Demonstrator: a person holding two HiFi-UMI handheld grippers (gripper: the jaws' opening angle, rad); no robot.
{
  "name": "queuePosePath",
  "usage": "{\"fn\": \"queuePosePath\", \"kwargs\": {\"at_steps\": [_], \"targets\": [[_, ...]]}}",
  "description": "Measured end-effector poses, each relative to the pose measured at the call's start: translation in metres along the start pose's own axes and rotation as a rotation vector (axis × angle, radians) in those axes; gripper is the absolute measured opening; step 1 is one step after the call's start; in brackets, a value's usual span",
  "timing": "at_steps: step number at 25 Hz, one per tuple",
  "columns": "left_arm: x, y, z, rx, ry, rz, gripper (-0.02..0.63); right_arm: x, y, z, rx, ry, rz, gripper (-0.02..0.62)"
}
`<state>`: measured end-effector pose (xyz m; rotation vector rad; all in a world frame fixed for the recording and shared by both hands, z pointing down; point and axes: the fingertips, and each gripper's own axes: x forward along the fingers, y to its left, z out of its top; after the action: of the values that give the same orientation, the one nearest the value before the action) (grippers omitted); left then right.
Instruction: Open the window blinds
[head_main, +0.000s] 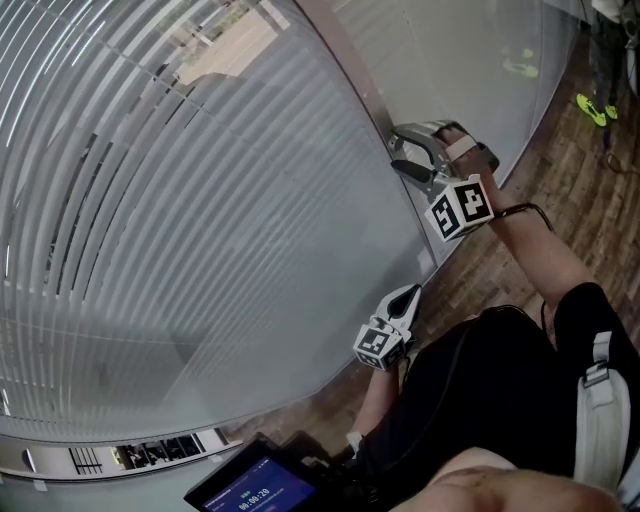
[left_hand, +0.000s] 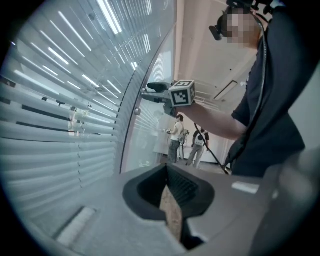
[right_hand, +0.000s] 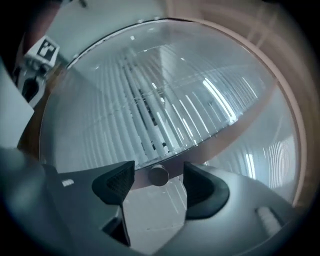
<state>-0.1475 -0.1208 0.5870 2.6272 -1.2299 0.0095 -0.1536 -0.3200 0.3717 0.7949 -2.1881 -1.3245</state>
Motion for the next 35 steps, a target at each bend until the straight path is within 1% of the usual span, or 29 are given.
{"fn": "queuePosePath", "kwargs": {"at_steps": [1, 2, 4, 10, 13, 16, 17, 19, 21, 23, 32, 34, 35], "targets": [[-0.0002, 0.0003, -0.0005, 0.000, 0.002, 0.001, 0.002, 0.0009, 0.0024, -0.0022, -0.079, 0.011, 0.006, 0.301], [-0.0004, 0.0003, -0.0010, 0.000, 0.003, 0.001, 0.002, 0.0017, 0.0046, -0.0042, -0.134, 0.020, 0.013, 0.305], [-0.0002, -0.0002, -0.0015, 0.000, 0.004, 0.001, 0.002, 0.0021, 0.0076, -0.0074, -0.190, 0.031, 0.023, 0.305], [0.0037, -0.0017, 0.0004, 0.003, 0.001, -0.005, 0.002, 0.0057, 0.0098, -0.0056, -0.210, 0.028, 0.022, 0.305], [0.0041, -0.0007, 0.0008, 0.005, 0.001, -0.001, 0.002, 0.0086, 0.0105, -0.0057, -0.235, 0.026, 0.027, 0.291], [0.0024, 0.0006, -0.0001, 0.001, 0.008, 0.003, 0.002, 0.0098, 0.0073, -0.0061, -0.263, 0.028, 0.016, 0.261], [0.0017, 0.0010, -0.0012, 0.000, 0.010, 0.005, 0.002, 0.0095, 0.0055, -0.0065, -0.270, 0.030, 0.008, 0.241], [0.0012, 0.0021, -0.0041, -0.004, 0.013, 0.008, 0.002, 0.0087, 0.0032, -0.0086, -0.277, 0.036, -0.007, 0.167], [0.0018, 0.0033, -0.0067, -0.004, 0.014, 0.009, 0.002, 0.0086, 0.0044, -0.0109, -0.288, 0.041, -0.016, 0.167], [0.0012, 0.0041, -0.0073, 0.001, 0.017, 0.006, 0.002, 0.0089, 0.0073, -0.0109, -0.301, 0.045, -0.024, 0.134], [0.0001, 0.0048, -0.0016, 0.006, 0.013, -0.011, 0.002, 0.0094, 0.0075, -0.0075, -0.265, 0.047, -0.038, 0.126], [0.0003, 0.0049, -0.0013, 0.005, 0.012, -0.010, 0.002, 0.0092, 0.0064, -0.0072, -0.220, 0.041, -0.033, 0.126], [0.0013, 0.0047, -0.0012, 0.005, 0.013, -0.010, 0.002, 0.0087, 0.0045, -0.0078, -0.172, 0.036, -0.030, 0.126]]}}
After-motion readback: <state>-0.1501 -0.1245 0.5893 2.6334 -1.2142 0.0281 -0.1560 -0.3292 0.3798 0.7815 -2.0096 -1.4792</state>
